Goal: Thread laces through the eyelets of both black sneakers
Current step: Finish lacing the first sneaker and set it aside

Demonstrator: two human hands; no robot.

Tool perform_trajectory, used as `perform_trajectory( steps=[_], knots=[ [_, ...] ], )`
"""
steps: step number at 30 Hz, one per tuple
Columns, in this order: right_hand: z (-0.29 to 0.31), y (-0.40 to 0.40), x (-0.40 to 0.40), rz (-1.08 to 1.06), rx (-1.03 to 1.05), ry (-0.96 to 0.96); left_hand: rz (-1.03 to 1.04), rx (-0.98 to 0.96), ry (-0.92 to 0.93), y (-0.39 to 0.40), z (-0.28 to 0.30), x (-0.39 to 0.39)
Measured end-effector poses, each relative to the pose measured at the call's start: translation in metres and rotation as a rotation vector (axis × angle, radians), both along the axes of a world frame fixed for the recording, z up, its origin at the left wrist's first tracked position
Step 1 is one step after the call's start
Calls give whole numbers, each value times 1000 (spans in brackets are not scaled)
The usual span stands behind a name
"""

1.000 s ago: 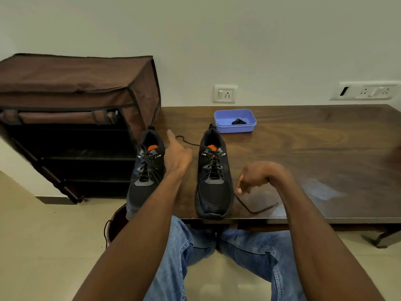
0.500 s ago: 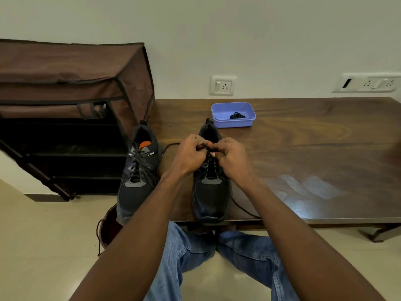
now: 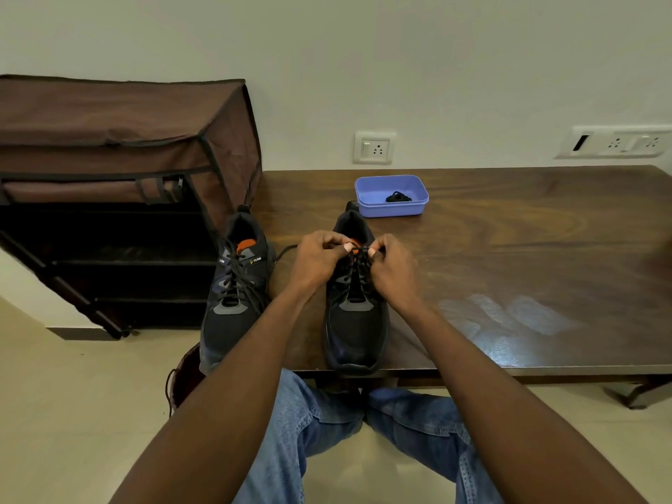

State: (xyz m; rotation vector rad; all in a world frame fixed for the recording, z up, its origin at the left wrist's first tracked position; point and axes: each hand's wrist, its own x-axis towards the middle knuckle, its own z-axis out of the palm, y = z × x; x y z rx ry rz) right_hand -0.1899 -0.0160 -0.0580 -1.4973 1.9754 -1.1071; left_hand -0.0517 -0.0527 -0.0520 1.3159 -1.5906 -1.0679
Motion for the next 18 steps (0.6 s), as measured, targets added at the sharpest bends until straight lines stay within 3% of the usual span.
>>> perform_trajectory(
  steps=[2,5,11,18],
  knots=[
    [0,-1,-1,-34,31,-136,61,148,166,-1,0,3],
    [1,-3,-2,-25,17,-278,55,250,213,-1,0,6],
    [1,-1,2,66,-79,-111,5,240,238,3,5,-2],
    [10,4,-1,59,-62,-620,-34,342,345,1,3,6]
  ],
)
